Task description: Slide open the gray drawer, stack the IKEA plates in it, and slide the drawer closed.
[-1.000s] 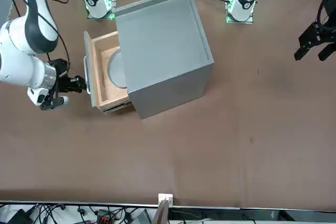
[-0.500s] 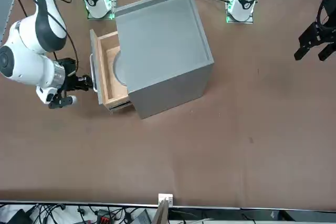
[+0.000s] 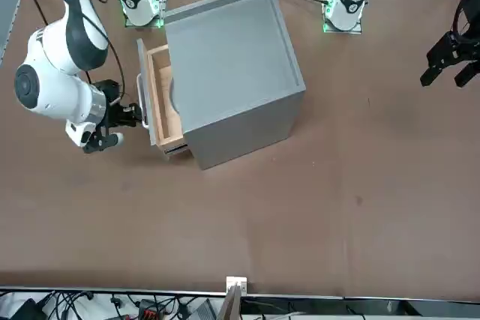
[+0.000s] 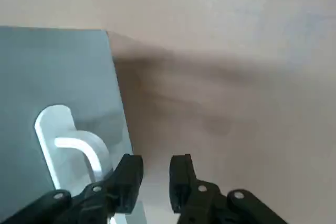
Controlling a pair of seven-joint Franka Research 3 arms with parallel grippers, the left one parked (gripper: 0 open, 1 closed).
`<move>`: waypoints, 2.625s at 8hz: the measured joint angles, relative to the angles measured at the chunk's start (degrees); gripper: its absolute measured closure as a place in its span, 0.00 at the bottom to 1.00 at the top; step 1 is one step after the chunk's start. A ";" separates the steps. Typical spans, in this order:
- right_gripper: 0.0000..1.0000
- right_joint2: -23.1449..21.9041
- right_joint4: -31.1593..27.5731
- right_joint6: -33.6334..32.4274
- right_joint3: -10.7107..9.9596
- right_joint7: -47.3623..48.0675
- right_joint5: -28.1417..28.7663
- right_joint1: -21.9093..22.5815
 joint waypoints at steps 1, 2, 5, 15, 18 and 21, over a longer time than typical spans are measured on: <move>0.67 -0.01 -0.04 -0.03 0.00 1.03 0.00 0.72; 0.67 -0.05 -0.10 -0.05 0.01 2.32 -0.01 1.49; 0.68 -0.58 -1.26 -0.20 0.02 3.72 0.00 2.78; 0.70 -0.86 -1.73 -0.34 0.23 15.18 2.79 8.88; 0.70 -0.93 -1.86 -0.37 -0.12 17.84 3.14 9.87; 0.69 -1.10 -1.89 -0.38 -0.24 18.09 3.21 9.94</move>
